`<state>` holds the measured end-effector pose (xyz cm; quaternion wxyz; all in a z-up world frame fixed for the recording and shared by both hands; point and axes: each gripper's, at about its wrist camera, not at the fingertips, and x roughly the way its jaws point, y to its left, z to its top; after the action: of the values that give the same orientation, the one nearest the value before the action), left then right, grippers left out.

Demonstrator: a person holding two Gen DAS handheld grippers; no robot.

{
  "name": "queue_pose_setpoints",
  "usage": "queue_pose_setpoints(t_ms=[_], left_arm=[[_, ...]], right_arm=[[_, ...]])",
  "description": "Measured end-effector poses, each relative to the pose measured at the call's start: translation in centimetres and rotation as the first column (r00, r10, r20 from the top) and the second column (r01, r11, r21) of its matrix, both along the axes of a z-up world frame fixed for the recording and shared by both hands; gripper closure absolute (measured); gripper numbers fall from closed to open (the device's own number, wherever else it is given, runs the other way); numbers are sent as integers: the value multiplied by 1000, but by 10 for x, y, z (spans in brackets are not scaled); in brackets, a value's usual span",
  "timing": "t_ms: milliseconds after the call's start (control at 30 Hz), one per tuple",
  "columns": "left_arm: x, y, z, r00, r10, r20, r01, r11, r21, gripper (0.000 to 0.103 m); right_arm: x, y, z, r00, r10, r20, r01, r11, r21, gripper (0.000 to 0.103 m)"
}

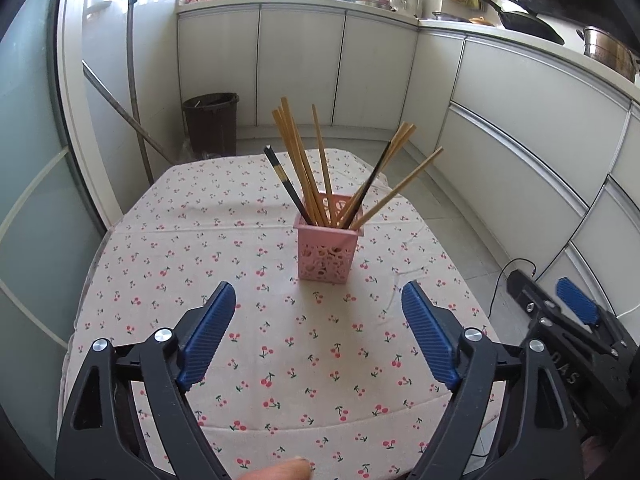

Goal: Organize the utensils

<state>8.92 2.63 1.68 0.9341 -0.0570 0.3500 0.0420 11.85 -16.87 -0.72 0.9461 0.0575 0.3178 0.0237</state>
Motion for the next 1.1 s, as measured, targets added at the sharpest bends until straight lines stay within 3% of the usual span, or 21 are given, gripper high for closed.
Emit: queue_pose_setpoints(t_ms=[133, 267, 533, 1100], left_arm=[[0, -1, -5, 1000, 13, 2, -13, 1000, 2, 18], [-1, -2, -5, 1000, 17, 19, -18, 1000, 15, 13], [1, 0, -5, 999, 38, 24, -39, 999, 30, 10], [2, 0, -8, 999, 37, 21, -38, 998, 46, 9]], right_arm=[[-7, -1, 3, 999, -36, 24, 37, 999, -32, 11], [-12, -2, 4, 997, -58, 42, 60, 997, -55, 8], [-10, -2, 1, 995, -93, 44, 97, 990, -99, 7], [-8, -1, -3, 997, -79, 19, 80, 993, -82, 7]])
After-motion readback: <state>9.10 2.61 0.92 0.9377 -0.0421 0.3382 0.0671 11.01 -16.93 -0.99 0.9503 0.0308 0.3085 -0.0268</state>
